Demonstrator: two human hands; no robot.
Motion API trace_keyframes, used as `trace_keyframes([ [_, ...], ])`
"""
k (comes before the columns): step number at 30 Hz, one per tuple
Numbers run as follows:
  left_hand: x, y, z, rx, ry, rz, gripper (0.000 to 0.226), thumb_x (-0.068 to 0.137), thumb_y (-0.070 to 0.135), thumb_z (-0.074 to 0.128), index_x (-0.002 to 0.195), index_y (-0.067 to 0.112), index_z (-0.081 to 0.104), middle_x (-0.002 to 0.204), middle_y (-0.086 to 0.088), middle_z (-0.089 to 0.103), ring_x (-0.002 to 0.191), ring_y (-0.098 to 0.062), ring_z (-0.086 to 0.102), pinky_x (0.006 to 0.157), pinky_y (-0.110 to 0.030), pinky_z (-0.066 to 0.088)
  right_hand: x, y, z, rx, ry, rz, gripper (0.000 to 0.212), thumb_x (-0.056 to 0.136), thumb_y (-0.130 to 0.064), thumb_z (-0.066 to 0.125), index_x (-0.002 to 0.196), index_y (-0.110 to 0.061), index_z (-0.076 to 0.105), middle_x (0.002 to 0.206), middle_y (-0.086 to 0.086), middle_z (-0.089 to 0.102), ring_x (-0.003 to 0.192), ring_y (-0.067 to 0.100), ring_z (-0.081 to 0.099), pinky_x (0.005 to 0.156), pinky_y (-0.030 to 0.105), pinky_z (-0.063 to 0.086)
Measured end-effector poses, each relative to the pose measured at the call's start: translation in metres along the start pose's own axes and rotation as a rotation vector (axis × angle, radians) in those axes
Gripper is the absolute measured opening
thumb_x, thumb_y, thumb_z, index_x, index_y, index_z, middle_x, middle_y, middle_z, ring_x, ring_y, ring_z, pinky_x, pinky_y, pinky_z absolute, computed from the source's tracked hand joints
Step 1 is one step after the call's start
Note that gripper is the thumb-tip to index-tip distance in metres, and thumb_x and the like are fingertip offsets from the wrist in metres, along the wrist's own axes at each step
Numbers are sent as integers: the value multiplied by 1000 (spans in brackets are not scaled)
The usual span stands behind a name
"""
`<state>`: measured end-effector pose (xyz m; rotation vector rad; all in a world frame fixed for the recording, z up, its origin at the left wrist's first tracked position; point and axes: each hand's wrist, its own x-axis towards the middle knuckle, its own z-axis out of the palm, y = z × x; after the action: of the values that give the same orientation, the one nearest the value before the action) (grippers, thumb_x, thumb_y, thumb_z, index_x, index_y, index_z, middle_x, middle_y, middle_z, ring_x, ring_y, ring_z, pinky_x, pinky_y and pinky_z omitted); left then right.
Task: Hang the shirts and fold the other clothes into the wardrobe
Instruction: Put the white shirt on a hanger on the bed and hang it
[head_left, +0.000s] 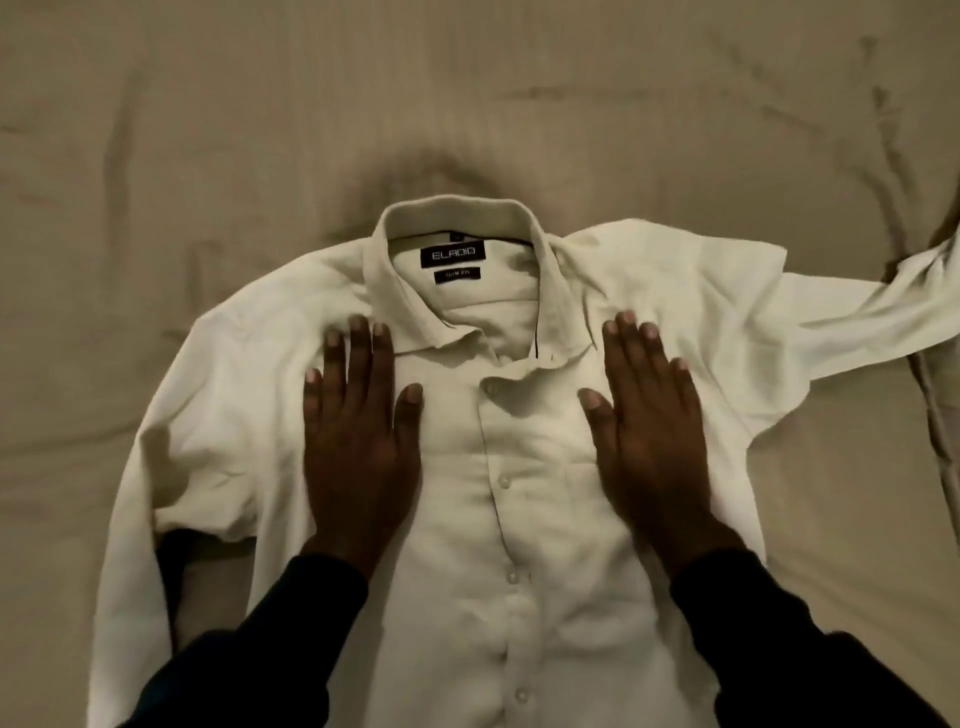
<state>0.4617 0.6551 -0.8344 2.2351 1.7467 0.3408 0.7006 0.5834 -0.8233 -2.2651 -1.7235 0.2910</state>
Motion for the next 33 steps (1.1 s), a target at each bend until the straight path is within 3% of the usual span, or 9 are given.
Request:
trace_keyframes([
  [5, -10, 17, -3, -12, 22, -80, 62, 106, 39, 22, 160, 10, 13, 168, -7, 7, 155, -21, 3, 125, -42, 8, 26, 45, -16, 186, 87, 124, 64, 104, -45, 19, 159, -12, 18, 167, 6, 9, 154, 19, 4, 125, 39, 3],
  [11, -24, -25, -20, 84, -129, 218, 61, 105, 40, 26, 160, 18, 16, 168, 1, 8, 155, -18, 3, 125, -40, 7, 39, 98, -33, -144, -111, -155, 66, 102, -55, 20, 159, -20, 21, 166, -1, 14, 153, 16, 10, 122, 33, 5],
  [14, -31, -3, -28, 47, -33, 89, 58, 103, 32, 39, 153, 4, 32, 161, -15, 29, 149, -32, 27, 118, -47, 25, 20, 65, -42, -83, 41, -28, 56, 102, -42, 35, 151, -15, 39, 160, 5, 34, 149, 21, 28, 117, 39, 19],
  [15, -39, 15, -31, -6, 28, 49, 51, 102, 29, 45, 144, 1, 45, 149, -19, 46, 136, -35, 43, 109, -46, 34, 0, 44, -43, -7, 132, 39, 49, 101, -37, 43, 143, -13, 50, 150, 9, 47, 139, 27, 41, 110, 41, 28],
  [17, -55, 56, -37, -253, 33, -76, 27, 101, 28, 52, 119, 10, 61, 112, -5, 64, 100, -21, 59, 87, -35, 44, -52, -4, -43, 192, 251, 151, 29, 99, -31, 52, 116, -10, 64, 114, 9, 64, 103, 33, 58, 89, 43, 41],
  [20, -49, 95, -45, -627, -198, -431, 18, 98, 36, 61, 89, 21, 66, 78, 9, 68, 74, -4, 63, 69, -25, 46, -129, -73, -32, 359, 135, 319, 19, 94, -43, 55, 93, -24, 58, 84, -8, 54, 74, 14, 54, 66, 35, 50],
  [23, -29, 99, -39, -754, -251, -633, 23, 89, 43, 71, 77, 24, 73, 68, 6, 71, 68, -11, 67, 75, -36, 57, -173, -114, -12, 289, -10, 428, 24, 86, -57, 52, 95, -36, 47, 81, -15, 51, 67, 6, 55, 55, 28, 52],
  [29, 6, 97, -19, -744, -159, -659, 22, 78, 39, 81, 73, 20, 71, 56, 4, 66, 64, -27, 67, 74, -48, 59, -184, -124, 8, 132, 41, 487, 15, 85, -28, 49, 94, -21, 59, 79, -3, 58, 64, 19, 60, 52, 32, 51],
  [33, 22, 87, -16, -739, -88, -486, 14, 81, 30, 77, 80, 18, 69, 70, 2, 70, 71, -23, 67, 79, -37, 57, -189, -123, 8, 184, -42, 419, 16, 79, -17, 68, 88, -26, 58, 74, -8, 56, 55, 7, 53, 48, 18, 47],
])
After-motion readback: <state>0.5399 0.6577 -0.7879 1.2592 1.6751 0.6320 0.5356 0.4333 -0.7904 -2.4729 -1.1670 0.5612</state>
